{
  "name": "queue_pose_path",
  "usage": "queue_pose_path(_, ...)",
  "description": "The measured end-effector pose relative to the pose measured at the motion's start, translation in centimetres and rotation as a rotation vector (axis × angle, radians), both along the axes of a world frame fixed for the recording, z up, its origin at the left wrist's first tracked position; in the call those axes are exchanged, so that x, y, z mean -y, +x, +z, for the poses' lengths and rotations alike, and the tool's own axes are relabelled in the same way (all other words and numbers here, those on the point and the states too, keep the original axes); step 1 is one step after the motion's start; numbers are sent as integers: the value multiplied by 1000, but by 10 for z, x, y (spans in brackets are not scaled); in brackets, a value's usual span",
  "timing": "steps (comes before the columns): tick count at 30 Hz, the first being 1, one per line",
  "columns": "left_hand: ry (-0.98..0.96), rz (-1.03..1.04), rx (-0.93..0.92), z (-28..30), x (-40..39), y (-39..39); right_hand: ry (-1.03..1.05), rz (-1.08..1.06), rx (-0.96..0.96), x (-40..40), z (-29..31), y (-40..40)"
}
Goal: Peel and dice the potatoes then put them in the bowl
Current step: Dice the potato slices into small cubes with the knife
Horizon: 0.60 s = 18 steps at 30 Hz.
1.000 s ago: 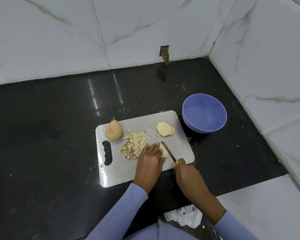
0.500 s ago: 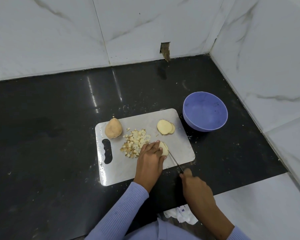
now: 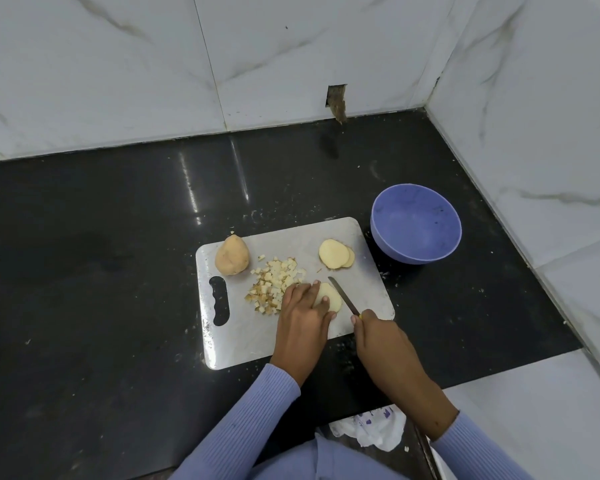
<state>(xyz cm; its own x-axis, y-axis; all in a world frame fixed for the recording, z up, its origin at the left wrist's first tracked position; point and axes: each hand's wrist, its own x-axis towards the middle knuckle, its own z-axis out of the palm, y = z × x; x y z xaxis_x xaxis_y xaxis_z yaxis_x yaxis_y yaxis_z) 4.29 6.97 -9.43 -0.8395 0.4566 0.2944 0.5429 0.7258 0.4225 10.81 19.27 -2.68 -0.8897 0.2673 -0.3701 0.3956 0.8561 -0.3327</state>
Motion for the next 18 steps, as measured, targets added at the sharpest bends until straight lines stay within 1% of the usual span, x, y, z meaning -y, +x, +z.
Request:
queue_pose_path(4,1,-9,-8,3,0,2,-2,-18,30,-3,-6,10)
queue_pose_path(9,-6,-6,-18,4,0,3,3,-35,112,-9,-12,21)
queue_pose_path(14,-16,-3,-8,5,0,4,-3,-31,32,-11,-9,17)
queue_pose_path(18,1,11,-16,4,0,2,-19,31,-31,-2,-6,7)
